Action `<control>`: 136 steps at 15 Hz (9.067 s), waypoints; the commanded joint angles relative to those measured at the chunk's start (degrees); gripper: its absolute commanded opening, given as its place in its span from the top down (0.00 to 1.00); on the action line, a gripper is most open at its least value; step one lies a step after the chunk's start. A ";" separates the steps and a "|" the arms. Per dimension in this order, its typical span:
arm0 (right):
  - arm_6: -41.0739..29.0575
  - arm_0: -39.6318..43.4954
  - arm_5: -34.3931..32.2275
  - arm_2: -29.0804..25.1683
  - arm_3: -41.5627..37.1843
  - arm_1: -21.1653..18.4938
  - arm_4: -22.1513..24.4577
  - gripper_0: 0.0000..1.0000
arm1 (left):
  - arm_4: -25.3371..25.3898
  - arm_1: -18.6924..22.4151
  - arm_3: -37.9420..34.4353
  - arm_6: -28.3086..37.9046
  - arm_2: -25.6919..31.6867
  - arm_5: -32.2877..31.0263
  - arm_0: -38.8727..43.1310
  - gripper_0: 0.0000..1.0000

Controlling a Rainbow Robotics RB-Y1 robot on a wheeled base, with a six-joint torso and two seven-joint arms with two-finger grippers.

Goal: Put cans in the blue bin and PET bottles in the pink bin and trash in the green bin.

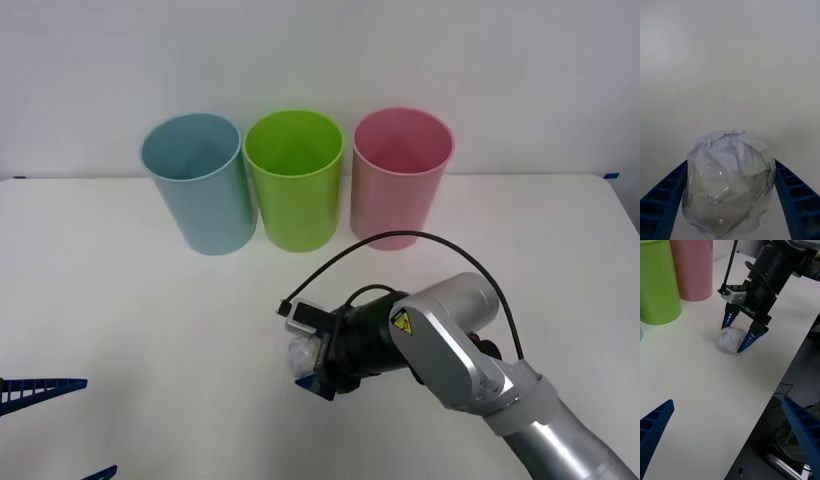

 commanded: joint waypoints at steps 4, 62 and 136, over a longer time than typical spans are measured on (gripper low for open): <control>0.24 0.01 0.00 0.92 0.00 0.00 0.28 1.00 | 0.00 0.00 0.00 0.00 0.00 0.00 0.00 0.00; -18.39 -31.01 16.61 -18.68 13.80 5.71 2.83 1.00 | 0.00 0.00 0.00 0.00 0.00 0.00 0.00 0.00; 15.71 17.59 -1.67 -24.13 -18.10 -5.01 -31.01 0.00 | 0.00 0.00 0.00 0.00 0.00 0.00 0.00 0.00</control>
